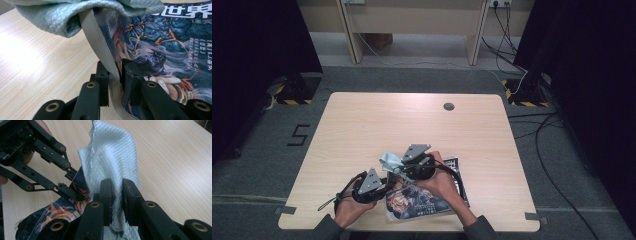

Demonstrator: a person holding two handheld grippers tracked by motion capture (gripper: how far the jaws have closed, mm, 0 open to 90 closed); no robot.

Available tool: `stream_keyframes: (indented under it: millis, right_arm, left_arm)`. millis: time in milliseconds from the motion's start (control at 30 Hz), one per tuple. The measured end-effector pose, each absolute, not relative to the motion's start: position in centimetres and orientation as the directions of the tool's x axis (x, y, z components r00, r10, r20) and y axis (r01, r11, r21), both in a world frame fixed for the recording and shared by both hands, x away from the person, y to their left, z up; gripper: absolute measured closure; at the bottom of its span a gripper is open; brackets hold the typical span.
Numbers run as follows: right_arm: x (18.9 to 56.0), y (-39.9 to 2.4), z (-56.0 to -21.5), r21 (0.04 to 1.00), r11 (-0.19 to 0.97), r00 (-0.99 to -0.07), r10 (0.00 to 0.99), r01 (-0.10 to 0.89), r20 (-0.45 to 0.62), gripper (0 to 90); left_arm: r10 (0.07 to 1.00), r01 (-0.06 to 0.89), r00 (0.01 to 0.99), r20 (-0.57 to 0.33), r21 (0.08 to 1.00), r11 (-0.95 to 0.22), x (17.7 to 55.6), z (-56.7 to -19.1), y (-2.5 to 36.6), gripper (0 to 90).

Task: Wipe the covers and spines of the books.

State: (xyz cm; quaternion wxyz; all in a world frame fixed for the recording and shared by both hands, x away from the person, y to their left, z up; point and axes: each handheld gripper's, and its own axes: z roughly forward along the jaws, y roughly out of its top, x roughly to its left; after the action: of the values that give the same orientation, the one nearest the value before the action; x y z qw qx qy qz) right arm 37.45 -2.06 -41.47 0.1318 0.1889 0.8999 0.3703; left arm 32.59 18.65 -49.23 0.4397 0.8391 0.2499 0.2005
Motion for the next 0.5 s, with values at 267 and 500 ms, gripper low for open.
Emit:
stream_keyframes:
  millis: [267,500]
  right_arm:
    - [37.7,-2.3,-41.6,0.713,0.656,-0.898,0.432,0.247,-0.087,79.6]
    - [38.4,-3.8,-42.2,0.698,0.657,-0.875,0.476,0.284,-0.092,79.6]
  left_arm:
    - [0.598,0.245,0.793,0.118,0.837,-0.490,32.7,-49.3,18.6,76.0]
    - [0.597,0.243,0.793,0.121,0.835,-0.493,32.6,-49.3,18.6,75.9]
